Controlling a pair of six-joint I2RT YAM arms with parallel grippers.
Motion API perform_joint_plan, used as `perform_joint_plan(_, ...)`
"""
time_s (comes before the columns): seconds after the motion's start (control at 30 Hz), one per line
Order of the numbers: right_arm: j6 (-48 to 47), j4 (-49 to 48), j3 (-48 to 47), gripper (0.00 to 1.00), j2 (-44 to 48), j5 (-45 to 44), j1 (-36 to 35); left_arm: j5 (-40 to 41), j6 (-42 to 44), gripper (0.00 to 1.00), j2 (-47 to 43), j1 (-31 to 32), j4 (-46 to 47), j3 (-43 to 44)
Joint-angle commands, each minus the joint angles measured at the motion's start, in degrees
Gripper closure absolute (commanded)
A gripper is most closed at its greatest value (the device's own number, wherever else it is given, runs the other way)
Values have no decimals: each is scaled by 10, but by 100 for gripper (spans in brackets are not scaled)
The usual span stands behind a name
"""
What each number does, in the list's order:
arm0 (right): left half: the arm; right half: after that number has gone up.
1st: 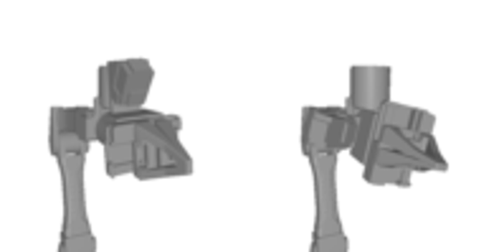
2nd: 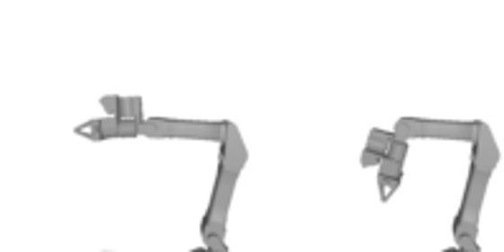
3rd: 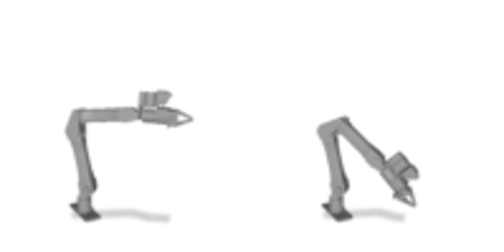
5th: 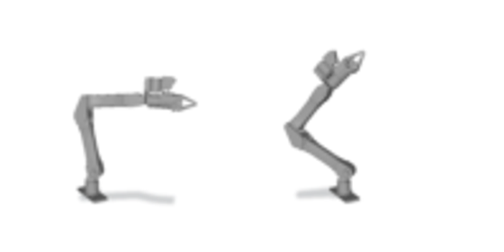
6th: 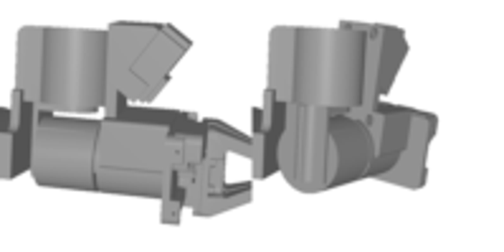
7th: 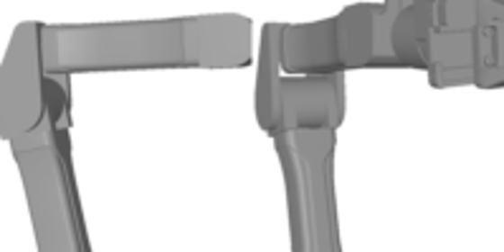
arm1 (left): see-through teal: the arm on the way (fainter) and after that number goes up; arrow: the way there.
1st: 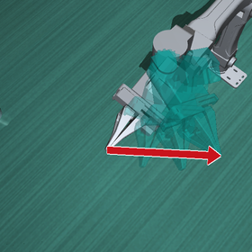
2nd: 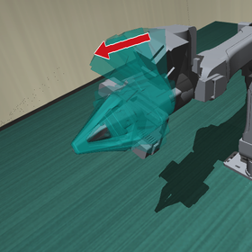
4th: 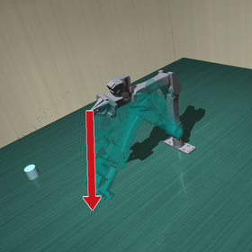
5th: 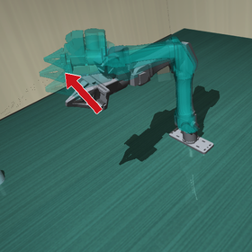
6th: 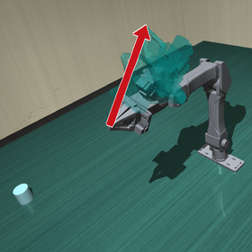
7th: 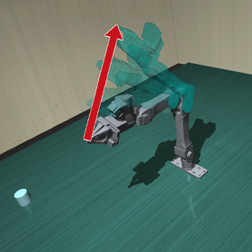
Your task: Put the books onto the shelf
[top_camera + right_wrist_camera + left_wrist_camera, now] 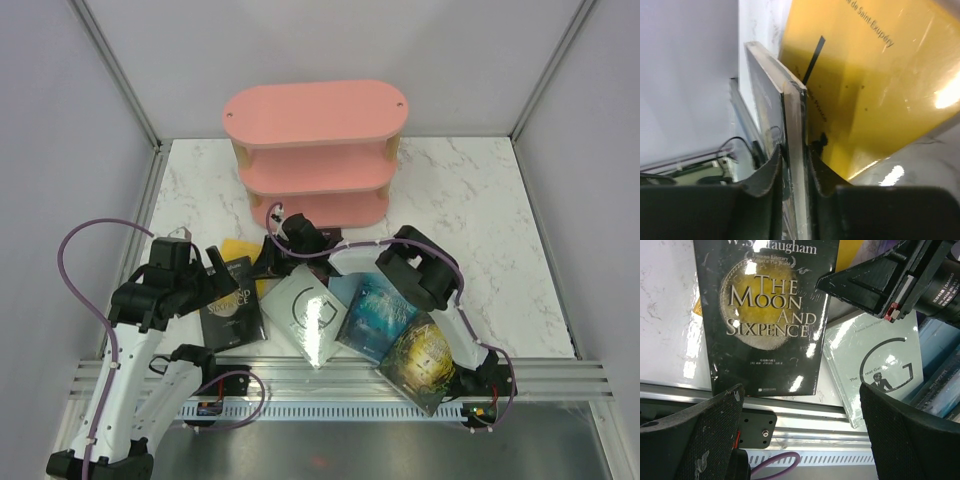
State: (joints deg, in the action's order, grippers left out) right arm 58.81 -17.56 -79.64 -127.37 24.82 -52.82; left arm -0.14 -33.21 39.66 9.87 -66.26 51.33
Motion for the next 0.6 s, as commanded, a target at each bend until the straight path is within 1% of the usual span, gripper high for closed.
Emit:
perform_joint_plan(0.0,24,-48,19,84,-24,22,-6,-2,1,2,-1,-1,9,-2)
perform_joint_plan(0.07,37,-66,27,93,-25,28,-6,-4,1,2,-3,-1,10,-3)
perform_joint_plan(0.1,42,-88,38,100,-24,33,-7,-6,1,2,-4,-1,12,-3)
perform_joint_plan(0.3,69,-160,81,100,13,44,-6,-31,10,0,-21,-1,24,16)
perform_joint_plan(0.43,57,-140,89,100,54,42,-5,-33,18,0,-28,-1,24,29)
perform_joint_plan(0.57,47,-114,123,100,124,28,7,-26,28,0,-28,-2,24,39)
